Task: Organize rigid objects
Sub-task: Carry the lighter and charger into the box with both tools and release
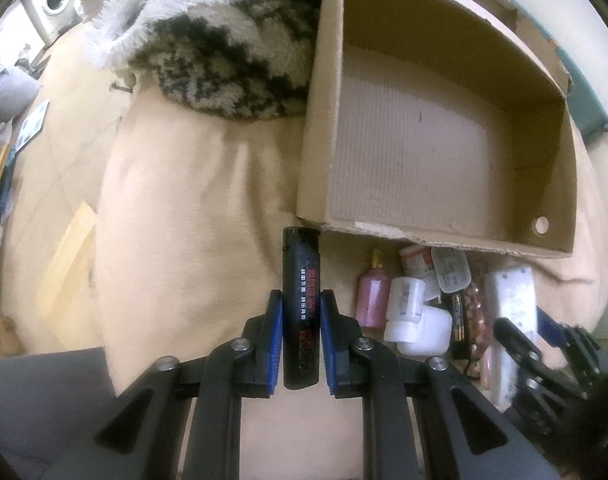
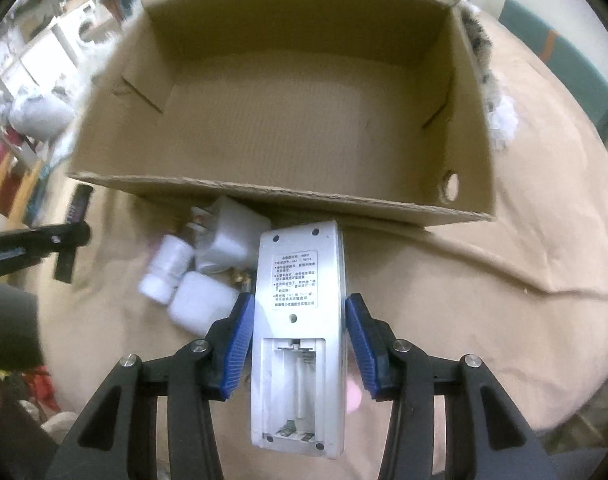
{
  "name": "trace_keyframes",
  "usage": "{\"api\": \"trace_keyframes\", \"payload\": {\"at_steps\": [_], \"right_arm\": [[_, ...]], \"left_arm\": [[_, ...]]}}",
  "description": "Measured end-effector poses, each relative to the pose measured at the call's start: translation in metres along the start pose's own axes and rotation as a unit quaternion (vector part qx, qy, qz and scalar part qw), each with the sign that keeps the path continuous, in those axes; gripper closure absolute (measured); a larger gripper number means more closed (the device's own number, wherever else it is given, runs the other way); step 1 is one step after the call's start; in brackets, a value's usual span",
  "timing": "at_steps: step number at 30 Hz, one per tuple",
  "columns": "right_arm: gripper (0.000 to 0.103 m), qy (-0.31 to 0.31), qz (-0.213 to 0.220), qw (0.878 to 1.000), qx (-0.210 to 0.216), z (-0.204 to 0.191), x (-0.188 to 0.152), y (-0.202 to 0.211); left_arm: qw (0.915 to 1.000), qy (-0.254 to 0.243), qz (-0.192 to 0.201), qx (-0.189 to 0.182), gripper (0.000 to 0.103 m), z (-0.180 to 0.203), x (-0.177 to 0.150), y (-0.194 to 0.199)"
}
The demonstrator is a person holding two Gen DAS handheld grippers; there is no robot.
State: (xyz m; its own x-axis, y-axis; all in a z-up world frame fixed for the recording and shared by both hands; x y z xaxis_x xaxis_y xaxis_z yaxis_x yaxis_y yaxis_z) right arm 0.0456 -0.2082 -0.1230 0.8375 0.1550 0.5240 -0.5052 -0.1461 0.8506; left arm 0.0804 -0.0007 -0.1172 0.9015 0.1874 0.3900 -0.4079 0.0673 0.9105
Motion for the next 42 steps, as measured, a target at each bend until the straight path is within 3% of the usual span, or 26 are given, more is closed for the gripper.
{"api": "trace_keyframes", "payload": {"at_steps": [4,10,15,20,25,31,42], "right_arm": [[0.055,-0.022,0.028,0.999,0.025,0.012,0.0,0.034],[0.055,-0.046,0.075,0.995,0.055,0.0,0.01,0.062],[0.055,-0.052,0.103,0.99,0.079,0.003,0.032,0.078],[0.055,-0.051,0.123,0.987,0.093,0.006,0.063,0.079],[0.055,-0.051,0.132,0.985,0.096,0.011,0.102,0.06],[0.055,-0.06,0.132,0.986,0.077,0.021,0.134,0.018],[0.054,-0.089,0.08,0.99,0.077,0.029,0.133,-0.047]], "left_arm": [[0.9999,0.009,0.011,0.003,0.087,-0.009,-0.009,0.011],[0.9989,0.015,0.043,0.01,0.087,-0.012,-0.013,0.031],[0.996,-0.013,0.087,0.014,0.087,0.007,0.005,0.057],[0.9929,-0.049,0.108,0.006,0.087,0.034,0.036,0.065],[0.9902,-0.081,0.113,0.002,0.087,0.063,0.071,0.055],[0.9906,-0.083,0.106,-0.021,0.087,0.081,0.098,0.02],[0.9912,-0.09,0.096,-0.012,0.087,0.084,0.094,-0.031]]}}
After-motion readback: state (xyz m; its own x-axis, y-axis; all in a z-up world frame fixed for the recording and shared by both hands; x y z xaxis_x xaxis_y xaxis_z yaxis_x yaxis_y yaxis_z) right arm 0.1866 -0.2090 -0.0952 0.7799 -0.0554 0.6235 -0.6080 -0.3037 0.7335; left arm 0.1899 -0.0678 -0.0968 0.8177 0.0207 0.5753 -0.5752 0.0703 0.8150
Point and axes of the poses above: each gripper's, at about its wrist camera, not at the fingertips, and y roughly against the way its jaws point, z to its right, x to its top, the point moved 2 cm from there along -y, roughly the way its jaws point, and after that the axes turned 10 degrees about z, right-handed, at the moved point
